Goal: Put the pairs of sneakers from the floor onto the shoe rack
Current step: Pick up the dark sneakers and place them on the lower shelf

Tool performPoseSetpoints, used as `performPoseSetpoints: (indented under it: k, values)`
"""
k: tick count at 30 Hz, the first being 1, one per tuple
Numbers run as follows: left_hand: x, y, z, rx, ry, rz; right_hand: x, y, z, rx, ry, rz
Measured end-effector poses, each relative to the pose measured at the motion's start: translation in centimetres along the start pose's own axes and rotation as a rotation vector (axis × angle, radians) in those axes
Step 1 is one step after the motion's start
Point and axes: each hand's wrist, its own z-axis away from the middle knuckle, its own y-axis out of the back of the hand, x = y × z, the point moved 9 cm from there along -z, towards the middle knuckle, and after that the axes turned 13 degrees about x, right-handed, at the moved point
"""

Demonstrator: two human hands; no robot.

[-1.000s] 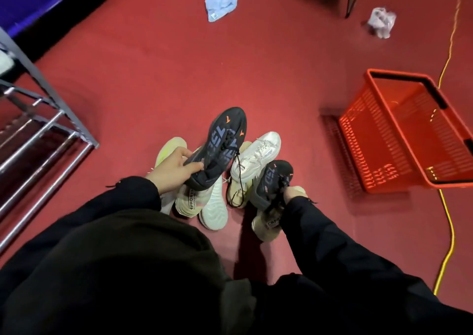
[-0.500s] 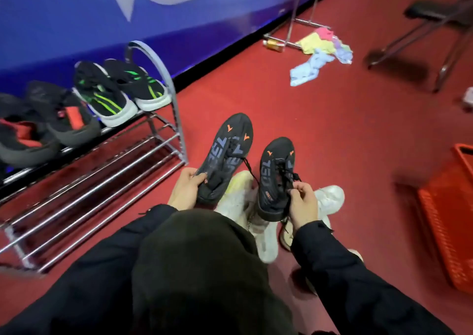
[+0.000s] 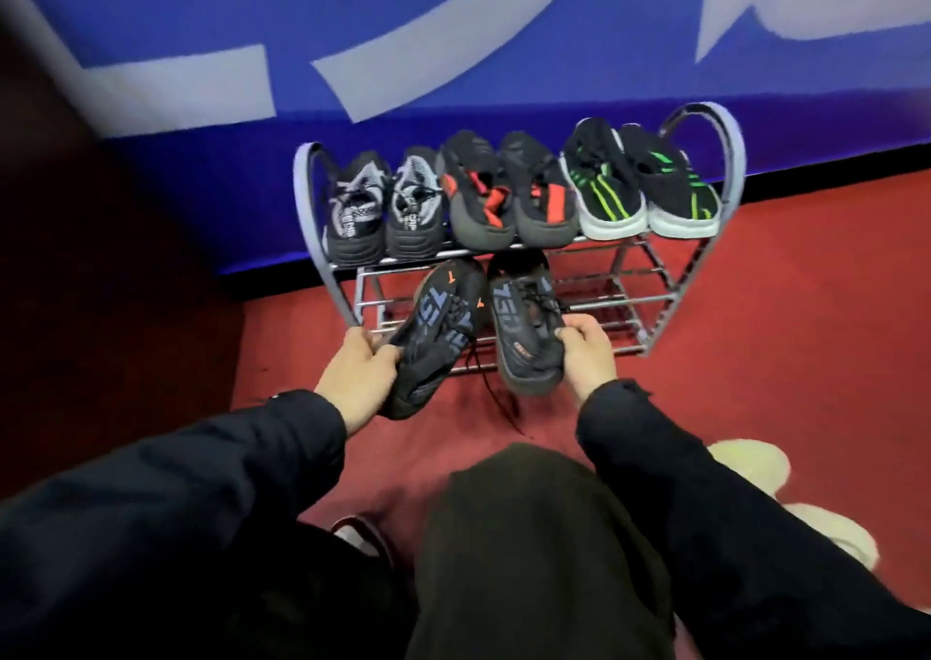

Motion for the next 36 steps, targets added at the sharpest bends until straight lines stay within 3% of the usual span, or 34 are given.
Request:
performPoseSetpoints:
  k: [4,10,14,20,25,27,29,34,36]
  values:
    - [-3.0,1.9,-0.4,0.171,0.07,0.074,0.0,-10.1,-1.9,-0.131,-0.077,-0.013]
    - [-5.5,-0.4,0.1,0.397,0.18,0.284,1.2,-18.9,-3.3,-0.225,-0.157,-0.008]
    - [-6.6,-2.0,1.0,0.462,0.216,0.35,4.8,-24.6,-5.3,-0.272,-0.213,-0.029]
    - [-7.4,-1.7,0.0,0.455,0.137,0.273,2.1,-27.0,-1.6,-0.304,-0.282,0.09]
    - [-7.4,-1.8,-0.7,0.421,0.127,0.285,0.9,-25.2,-2.3,-0.418,-0.171,0.191]
    - [-6.5,-2.5,-0.8,0.39,0.109,0.314,0.8,-24.1,-2.6,-0.448,-0.331,-0.038]
    - [-5.3,-3.7,-1.0,0.358,0.09,0.345,-0.9,-21.4,-2.0,-0.451,-0.326,-0.144]
    - [-1.9,-8.1,-2.7,0.272,0.149,0.492,-1.8,-14.8,1.1,-0.555,0.001,-0.023]
    - [-0.5,-9.7,-3.2,0.214,0.171,0.5,-1.5,-14.0,0.7,-0.577,0.046,0.03]
